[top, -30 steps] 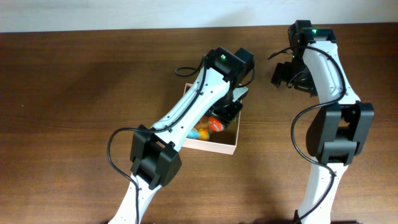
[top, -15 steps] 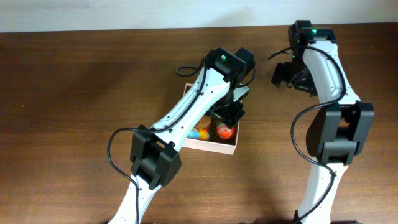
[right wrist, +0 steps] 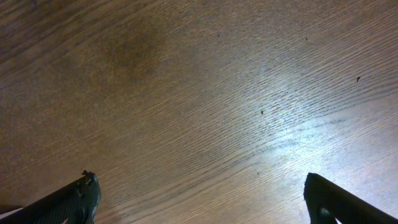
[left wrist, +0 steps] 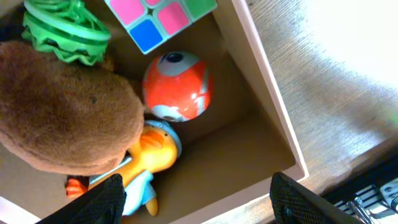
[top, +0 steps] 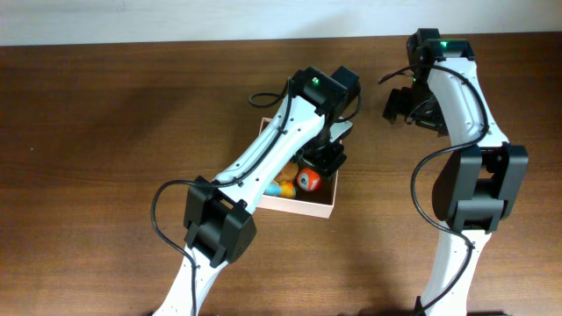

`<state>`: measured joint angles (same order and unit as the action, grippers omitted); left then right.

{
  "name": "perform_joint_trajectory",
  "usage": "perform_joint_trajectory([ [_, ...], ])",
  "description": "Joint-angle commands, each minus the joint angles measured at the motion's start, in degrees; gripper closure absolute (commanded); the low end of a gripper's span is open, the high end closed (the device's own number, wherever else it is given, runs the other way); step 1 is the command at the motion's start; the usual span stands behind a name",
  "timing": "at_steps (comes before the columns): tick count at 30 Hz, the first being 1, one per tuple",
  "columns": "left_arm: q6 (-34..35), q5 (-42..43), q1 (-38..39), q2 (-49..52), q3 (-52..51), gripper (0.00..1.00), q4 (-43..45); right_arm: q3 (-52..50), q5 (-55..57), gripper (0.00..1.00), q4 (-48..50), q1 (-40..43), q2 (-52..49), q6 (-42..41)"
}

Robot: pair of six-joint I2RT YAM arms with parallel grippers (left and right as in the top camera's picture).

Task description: Pack container

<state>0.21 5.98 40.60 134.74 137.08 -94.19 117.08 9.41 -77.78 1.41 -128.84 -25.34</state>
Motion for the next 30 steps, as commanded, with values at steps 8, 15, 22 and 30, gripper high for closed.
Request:
perform_joint_trajectory([
  [8, 5.9, -10.1, -4.2, -2.8, 7.2, 0.23, 0.7, -0.1, 0.3, 0.01, 0.0, -0.2, 0.2, -0.5],
  [15, 10.9, -10.8, -16.6, -5.0, 15.8, 0.01, 7.4, -0.1, 0.3, 0.01, 0.0, -0.2, 0.2, -0.5],
  [22, 14.8, -13.5, -29.9, -4.9, 16.1, 0.01, 8.2, -0.1, 0.3, 0.01, 0.0, -0.2, 0.2, -0.5],
  [30, 19.7, -5.9, -38.4, -5.0, 16.1, 0.01, 5.6, -0.1, 0.3, 0.01, 0.0, -0.2, 0.2, -0.5],
])
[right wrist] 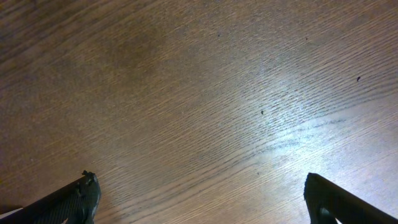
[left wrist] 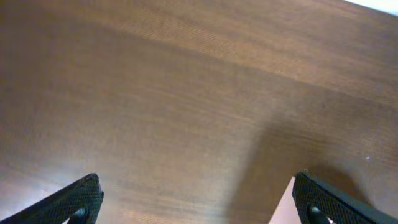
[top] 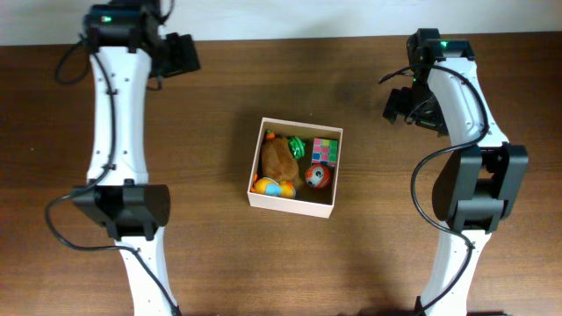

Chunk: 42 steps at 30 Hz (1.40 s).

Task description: Pack container

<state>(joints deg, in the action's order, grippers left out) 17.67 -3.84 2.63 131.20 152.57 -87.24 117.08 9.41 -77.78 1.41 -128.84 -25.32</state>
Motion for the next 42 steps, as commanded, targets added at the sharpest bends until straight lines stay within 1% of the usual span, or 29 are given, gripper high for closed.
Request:
perform_joint_trajectory([
  [1, 2.2, 3.9, -0.6, -1.4, 0.6, 0.01, -1.8, -0.1, 0.3, 0.01, 0.0, -0.2, 0.2, -0.5],
  [13, 2.2, 3.9, -0.5, -1.4, 0.6, 0.01, -2.0, -0.1, 0.3, 0.01, 0.0, -0.2, 0.2, -0.5],
  [16, 2.0, 3.7, -0.6, -1.4, 0.6, 0.01, -3.9, -0.1, 0.3, 0.01, 0.0, -0.2, 0.2, -0.5],
  [22, 2.0, -3.1, -1.4, -1.4, 0.6, 0.01, -6.4, -0.1, 0.3, 0.01, 0.0, -0.2, 0.2, -0.5],
  [24, 2.0, -5.1, -2.1, -3.1, 0.6, 0.01, -4.6, -0.1, 0.3, 0.01, 0.0, -0.2, 0.2, -0.5],
  [29, 0.7, -4.9, -2.2, -11.5, -2.1, 0.01, 4.6, -0.1, 0.3, 0.01, 0.0, -0.2, 0.2, -0.5],
  [32, 0.5, -4.6, -2.2, -18.9, -8.3, 0.01, 11.7, -0.1, 0.3, 0.01, 0.0, -0.2, 0.2, -0.5],
  [35, 0.5, -4.6, -2.2, -26.6, -18.1, 0.01, 19.8, -0.1, 0.3, 0.01, 0.0, -0.2, 0.2, -0.5],
  [42, 0.5, -4.6, -2.2, -47.2, -49.7, 0.01, 38.8, -0.1, 0.3, 0.01, 0.0, -0.2, 0.2, -0.5],
])
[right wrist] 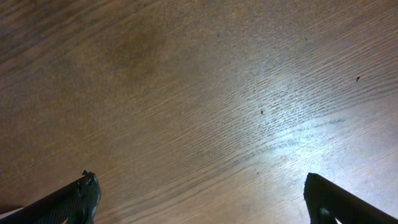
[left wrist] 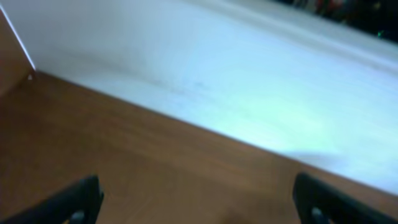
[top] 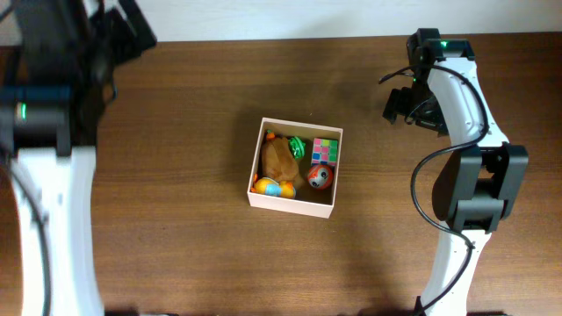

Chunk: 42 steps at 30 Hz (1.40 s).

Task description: Pack container

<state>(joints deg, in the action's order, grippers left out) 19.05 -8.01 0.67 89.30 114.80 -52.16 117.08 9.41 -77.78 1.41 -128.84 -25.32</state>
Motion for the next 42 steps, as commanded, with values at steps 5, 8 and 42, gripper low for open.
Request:
perform_joint_trajectory([
  [5, -0.9, -0.4, -0.3, -18.8, -33.0, 0.01, 16.0, -0.1, 0.3, 0.01, 0.0, -0.2, 0.2, -0.5],
  [8, -0.9, -0.4, -0.4, -27.3, -45.3, 0.01, 23.4, -0.1, 0.3, 0.01, 0.0, -0.2, 0.2, -0.5],
  [42, -5.7, 3.8, -4.6, -89.0, -109.9, 0.01, 48.7, -0.1, 0.3, 0.01, 0.0, -0.2, 0.2, -0.5],
])
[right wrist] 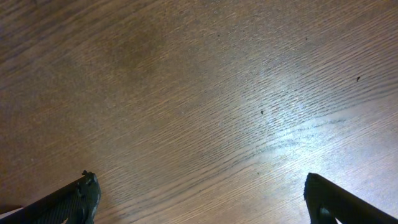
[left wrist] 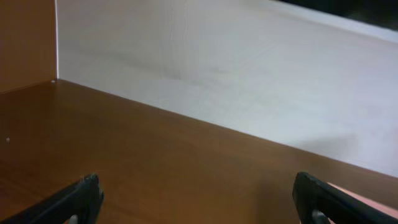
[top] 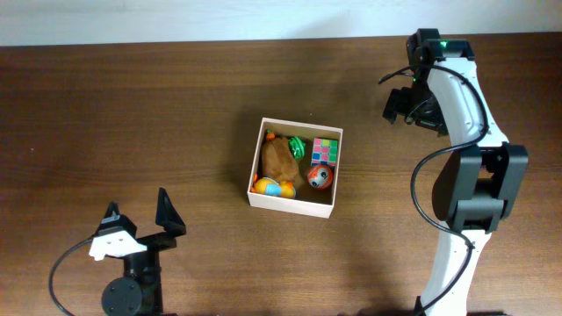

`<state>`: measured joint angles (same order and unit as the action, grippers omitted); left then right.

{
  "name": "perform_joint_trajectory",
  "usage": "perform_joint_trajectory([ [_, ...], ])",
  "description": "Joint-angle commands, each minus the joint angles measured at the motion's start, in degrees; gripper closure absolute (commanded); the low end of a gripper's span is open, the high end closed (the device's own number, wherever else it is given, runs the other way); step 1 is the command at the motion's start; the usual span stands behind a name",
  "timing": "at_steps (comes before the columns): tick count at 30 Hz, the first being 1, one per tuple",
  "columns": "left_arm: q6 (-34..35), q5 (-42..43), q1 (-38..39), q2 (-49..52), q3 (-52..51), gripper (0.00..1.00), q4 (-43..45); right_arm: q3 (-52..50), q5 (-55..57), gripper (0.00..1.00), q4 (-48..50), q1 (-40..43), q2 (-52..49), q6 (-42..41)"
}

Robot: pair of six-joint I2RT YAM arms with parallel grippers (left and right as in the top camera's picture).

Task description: Pack container

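Note:
The pale cardboard box [top: 331, 209] stands mid-table. Inside it lie a brown plush [top: 278, 158], a green toy [top: 297, 145], a colour cube [top: 326, 150], an orange ball [top: 319, 178] and a yellow duck toy [top: 270, 186]. My left gripper [top: 139, 219] rests open and empty near the front left, well away from the box; in its own view [left wrist: 199, 202] it faces across the table toward a white wall. My right gripper [top: 399, 105] hangs open at the back right, over bare wood [right wrist: 199, 208], holding nothing.
The brown wooden table [top: 132, 114] stretches around the box. A white wall [left wrist: 249, 68] borders its far edge. The right arm's links [top: 474, 184] stand along the right side.
My left arm was raised high at the left edge of the overhead view; now it is folded down at the front left, gripper still open. The right arm and the box are unchanged.
My left gripper was first open inside the box above the toys. Then it was at the back left corner of the table, later high at the left edge, and now low at the front left. The right gripper stayed open in place throughout.

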<state>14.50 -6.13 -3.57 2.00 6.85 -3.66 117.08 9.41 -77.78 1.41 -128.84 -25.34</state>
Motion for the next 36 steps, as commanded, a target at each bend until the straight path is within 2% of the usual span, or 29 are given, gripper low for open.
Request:
perform_joint_trajectory([
  [1, -1.2, 1.9, -0.3, -1.7, -2.3, 0.01, 0.2, -0.1, 0.3, 0.01, 0.0, -0.2, 0.2, -0.5],
  [9, -1.4, 2.3, -0.3, -1.7, -6.1, 0.01, -1.4, -0.1, 0.3, 0.01, 0.0, -0.2, 0.2, -0.5],
  [13, -3.8, 2.8, -0.3, -1.7, -6.1, 0.01, -1.4, -0.1, 0.3, 0.01, 0.0, -0.2, 0.2, -0.5],
  [36, -3.7, 3.8, -0.3, -1.7, -6.1, 0.01, -1.3, -0.1, 0.3, 0.01, 0.0, -0.2, 0.2, -0.5],
])
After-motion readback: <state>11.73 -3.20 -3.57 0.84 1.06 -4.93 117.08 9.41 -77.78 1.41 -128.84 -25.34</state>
